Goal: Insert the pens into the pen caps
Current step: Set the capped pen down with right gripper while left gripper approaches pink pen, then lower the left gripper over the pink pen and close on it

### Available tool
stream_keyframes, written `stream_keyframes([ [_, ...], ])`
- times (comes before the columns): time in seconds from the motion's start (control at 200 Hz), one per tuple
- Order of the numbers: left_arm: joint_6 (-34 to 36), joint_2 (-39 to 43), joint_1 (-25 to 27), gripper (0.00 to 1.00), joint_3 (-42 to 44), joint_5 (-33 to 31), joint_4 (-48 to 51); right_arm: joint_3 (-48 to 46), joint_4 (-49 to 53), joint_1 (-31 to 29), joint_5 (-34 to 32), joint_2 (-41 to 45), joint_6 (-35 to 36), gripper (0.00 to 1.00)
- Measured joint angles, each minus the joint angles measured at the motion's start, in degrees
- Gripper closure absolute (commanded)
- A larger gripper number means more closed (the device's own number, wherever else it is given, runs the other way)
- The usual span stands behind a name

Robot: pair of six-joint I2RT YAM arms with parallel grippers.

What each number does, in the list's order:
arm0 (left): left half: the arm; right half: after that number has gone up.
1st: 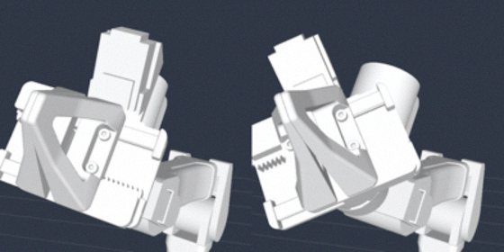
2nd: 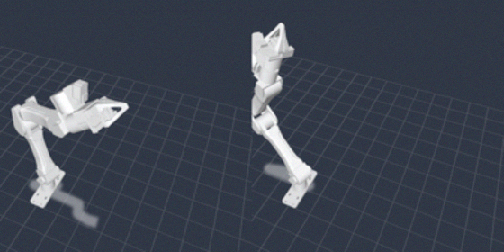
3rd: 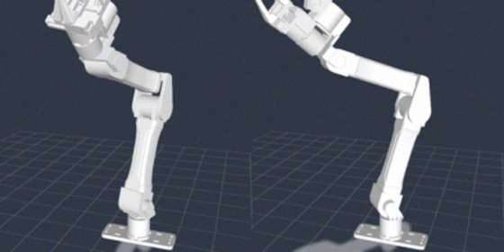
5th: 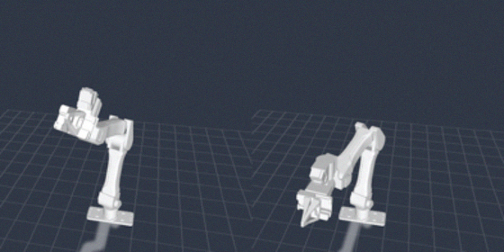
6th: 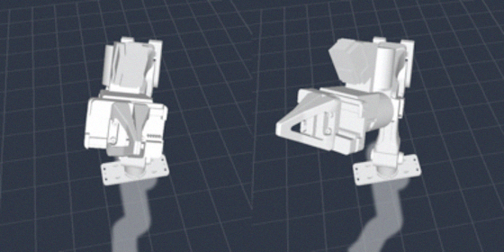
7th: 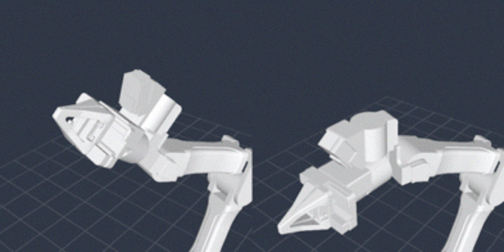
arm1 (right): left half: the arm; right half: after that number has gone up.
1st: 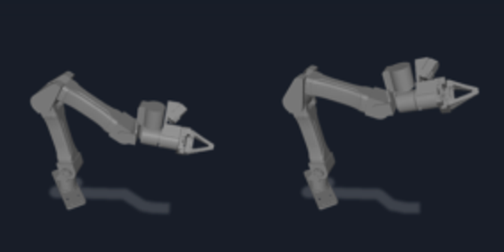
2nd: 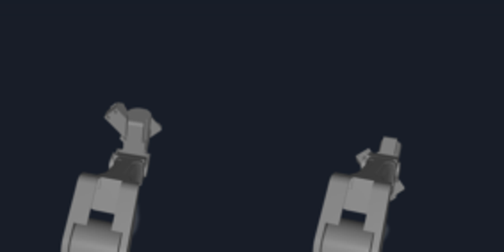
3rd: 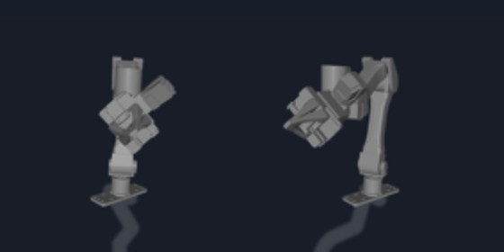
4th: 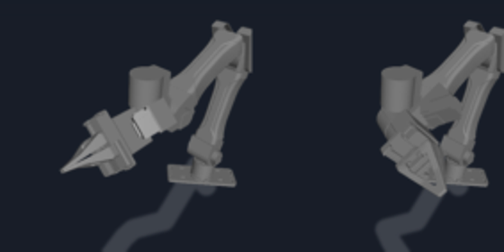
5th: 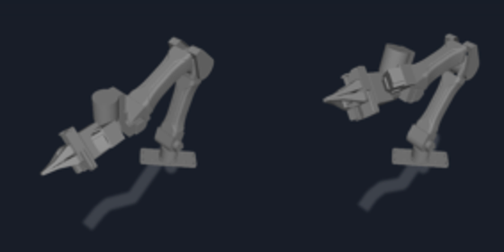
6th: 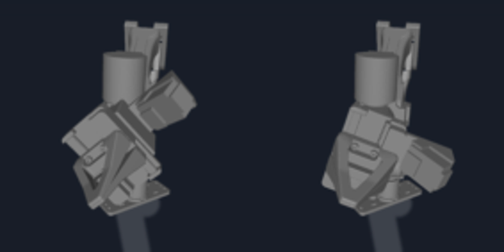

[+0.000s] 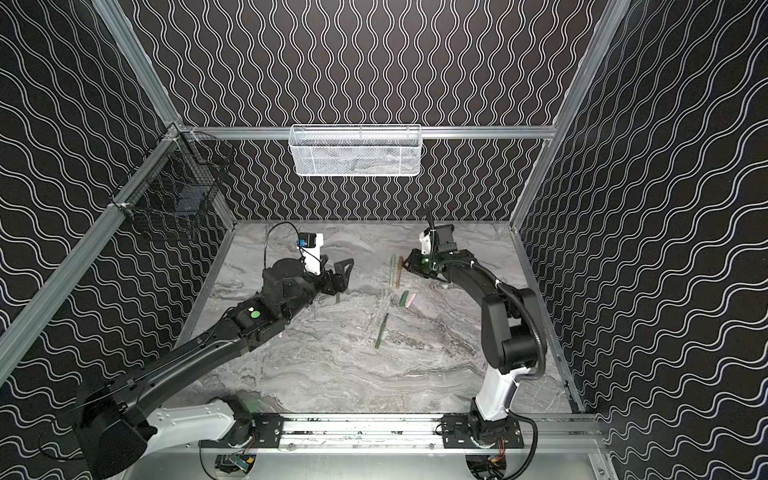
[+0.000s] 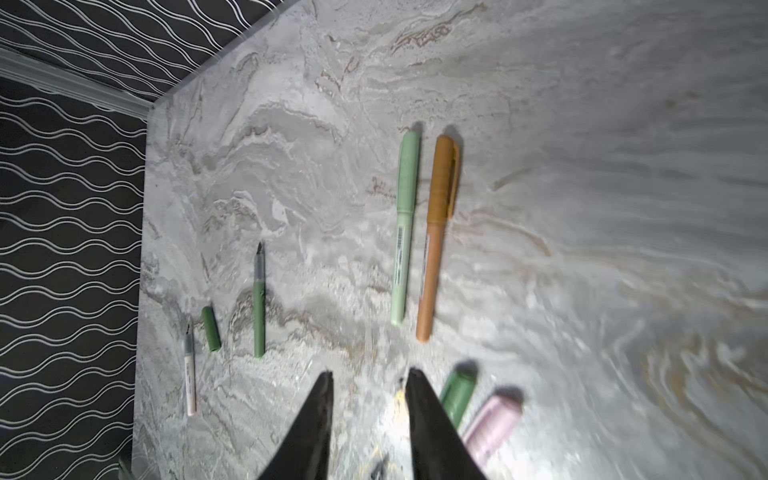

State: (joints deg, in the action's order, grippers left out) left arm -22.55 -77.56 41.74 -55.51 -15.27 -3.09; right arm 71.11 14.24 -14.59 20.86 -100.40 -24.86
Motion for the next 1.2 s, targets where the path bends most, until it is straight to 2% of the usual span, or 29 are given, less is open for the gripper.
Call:
stream_keyframes([
  [0.31,-2.1,-1.2,-6.7,0.18,-5.2,-8.2,10.3,-17.7,-7.6,-0.4,-8.7,12.0,-1.7,0.66],
  [0.526,-6.0,5.9,-14.1,0.19,-1.9,-8.3,20.3,-25.5,-13.5,-0.3,-12.9,18.4,-3.2,0.65],
  [0.691,-7.3,9.1,-21.1,0.23,0.1,-6.0,29.8,-27.5,-17.2,-0.3,-14.3,22.8,-4.3,0.64],
  [0.811,-7.2,6.8,-25.9,0.40,0.4,-1.9,36.0,-28.9,-18.8,-0.3,-14.8,24.1,-4.7,0.64],
  [0.986,-6.3,4.2,-30.3,0.39,2.0,2.3,41.3,-29.0,-19.3,-0.3,-15.0,24.2,-5.1,0.64],
  [1.201,-3.8,-5.3,-32.3,0.43,1.8,7.6,43.2,-29.1,-19.3,-0.3,-15.4,24.9,-5.1,0.64],
])
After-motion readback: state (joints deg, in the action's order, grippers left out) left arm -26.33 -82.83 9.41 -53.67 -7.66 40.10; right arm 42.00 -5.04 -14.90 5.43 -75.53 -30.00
